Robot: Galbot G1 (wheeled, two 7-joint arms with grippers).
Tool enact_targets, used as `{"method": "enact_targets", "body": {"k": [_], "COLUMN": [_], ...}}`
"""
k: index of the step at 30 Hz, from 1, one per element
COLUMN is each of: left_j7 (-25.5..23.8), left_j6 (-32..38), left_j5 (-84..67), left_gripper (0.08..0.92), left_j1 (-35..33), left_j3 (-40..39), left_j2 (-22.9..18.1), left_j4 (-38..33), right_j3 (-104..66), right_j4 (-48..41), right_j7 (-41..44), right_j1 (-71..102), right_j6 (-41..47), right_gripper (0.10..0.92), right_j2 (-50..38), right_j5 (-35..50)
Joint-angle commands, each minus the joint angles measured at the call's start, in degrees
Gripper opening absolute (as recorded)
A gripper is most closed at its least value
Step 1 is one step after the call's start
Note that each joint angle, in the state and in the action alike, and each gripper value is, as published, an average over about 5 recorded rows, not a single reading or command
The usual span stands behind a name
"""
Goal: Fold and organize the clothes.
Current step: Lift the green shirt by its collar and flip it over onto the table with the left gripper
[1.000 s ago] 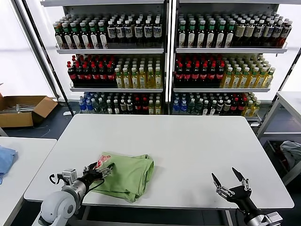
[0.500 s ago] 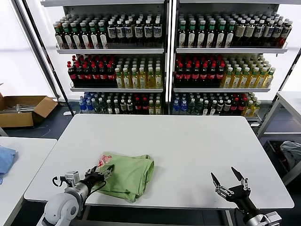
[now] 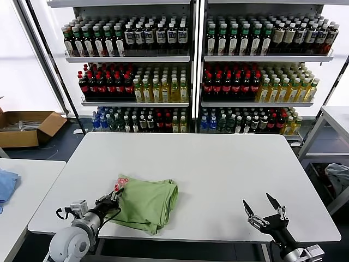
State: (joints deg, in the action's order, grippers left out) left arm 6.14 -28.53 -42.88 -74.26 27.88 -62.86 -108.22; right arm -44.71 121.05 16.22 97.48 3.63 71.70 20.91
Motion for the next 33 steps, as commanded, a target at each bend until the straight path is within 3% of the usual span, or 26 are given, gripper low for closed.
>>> {"method": "enact_targets", "body": {"k": [1,8,13,20,25,33], "left_j7": [4.33,6.32,7.87,10.30,11.54,15.01], "left_j6": [2.29,2.38,1.92,1.13,0.93,0.54], "left_j5": [-10.77,-20.36,-25.08,-24.87,-19.36,-9.42], "left_gripper": [0.169,0.115,0.115,0.115,0.115,0.115], "left_j1": [-1.71,-1.30,-0.18,0.56,0.74,2.27], "left_j3": [7.17,17.36,26.43,32.31,30.07,14.76], "left_j2": [-0.92,1.33,5.68,11.73,11.43,3.79], "left_j4": [-2.72,-1.52,0.98,0.67,-3.83,-10.64], "right_j3": [0.31,0.64,0.73,1.49,1.87,2.08], "right_j4": [-0.06,0.25,0.46,0.93,1.16,1.69], "right_j7": [-0.03,-0.11,-0.16,-0.30,-0.24,-0.03], "right_j1": [-0.31,-0.75,-0.89,-1.38,-1.31,-0.71], "right_j6": [0.11,0.49,0.52,0.72,0.68,0.50], "right_gripper": [0.823,0.823,0.823,0.823,0.823,0.823], "right_j2": [0.02,-0.13,-0.30,-0.37,-0.22,0.64], "right_j5": [0.08,0.16,0.39,0.37,0.30,-0.17]}}
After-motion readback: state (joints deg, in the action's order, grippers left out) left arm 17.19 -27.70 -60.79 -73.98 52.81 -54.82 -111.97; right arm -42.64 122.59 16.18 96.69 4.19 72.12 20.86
